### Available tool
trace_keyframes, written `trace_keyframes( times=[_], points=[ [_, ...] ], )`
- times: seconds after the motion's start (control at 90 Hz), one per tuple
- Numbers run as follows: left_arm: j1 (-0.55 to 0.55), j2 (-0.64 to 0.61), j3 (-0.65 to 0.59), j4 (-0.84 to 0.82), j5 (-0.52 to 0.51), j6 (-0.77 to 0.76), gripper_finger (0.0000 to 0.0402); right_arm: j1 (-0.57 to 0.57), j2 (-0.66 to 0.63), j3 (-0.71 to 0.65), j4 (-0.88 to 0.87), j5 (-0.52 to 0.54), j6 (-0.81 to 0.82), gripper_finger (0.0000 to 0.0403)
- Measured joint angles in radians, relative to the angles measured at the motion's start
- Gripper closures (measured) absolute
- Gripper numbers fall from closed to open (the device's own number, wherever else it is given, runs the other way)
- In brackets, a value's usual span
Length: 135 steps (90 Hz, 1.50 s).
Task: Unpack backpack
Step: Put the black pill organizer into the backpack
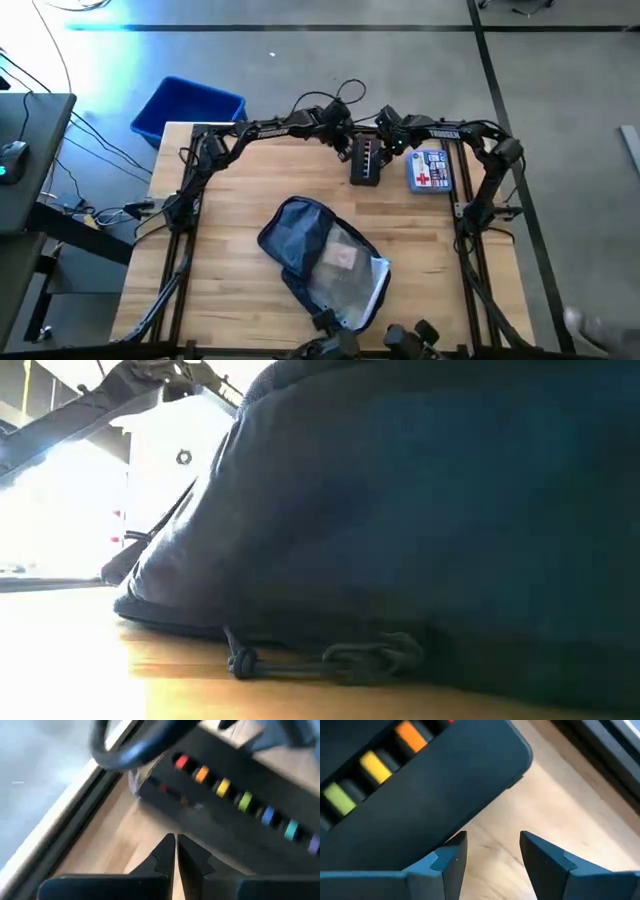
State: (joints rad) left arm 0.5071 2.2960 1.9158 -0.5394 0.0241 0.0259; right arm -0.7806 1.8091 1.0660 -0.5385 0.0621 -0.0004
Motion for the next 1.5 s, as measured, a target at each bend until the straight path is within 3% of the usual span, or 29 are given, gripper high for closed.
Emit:
trace_keyframes(
  times=[0.078,0.189,0.333,0.8,0.933,0.989,1.1,1.311,1.422,1.5],
  points=[
    [-0.009,-0.038,0.009,-0.11,-0.06,0.06,0.0402,0.015,0.0,0.0,-0.002,0.0,0.001,0.0233],
    [0.024,-0.047,0.003,-0.202,-0.049,0.083,0.0401,0.021,0.0,0.0,-0.003,-0.001,0.024,0.0233],
    [0.083,-0.021,-0.016,-0.214,0.108,0.062,0.0401,0.033,0.0,0.0,0.0,-0.033,0.026,0.0233],
    [0.106,0.022,-0.014,-0.172,0.25,0.291,0.0401,0.22,0.0,0.0,0.165,-0.079,0.059,0.0233],
    [0.098,0.022,-0.014,-0.105,0.433,0.361,0.0401,0.257,-0.002,0.0,0.205,-0.082,0.085,0.0233],
    [0.084,0.022,-0.015,-0.087,0.462,0.384,0.0401,0.272,-0.002,0.0,0.2,-0.094,0.089,0.0233],
    [0.067,0.02,-0.002,-0.111,0.426,0.407,0.0401,0.314,-0.002,0.0,0.195,-0.101,0.073,0.0233],
    [0.042,-0.058,0.045,-0.305,0.195,0.446,0.0401,0.366,-0.06,0.0,0.185,-0.097,0.001,0.0233],
    [0.055,-0.083,0.047,-0.337,0.05,0.426,0.0401,0.326,-0.106,0.0,0.205,-0.04,-0.045,0.0233],
    [0.101,-0.071,0.046,-0.334,0.058,0.409,0.0401,0.272,-0.12,0.0,0.22,0.012,-0.053,0.0233]
  ],
)
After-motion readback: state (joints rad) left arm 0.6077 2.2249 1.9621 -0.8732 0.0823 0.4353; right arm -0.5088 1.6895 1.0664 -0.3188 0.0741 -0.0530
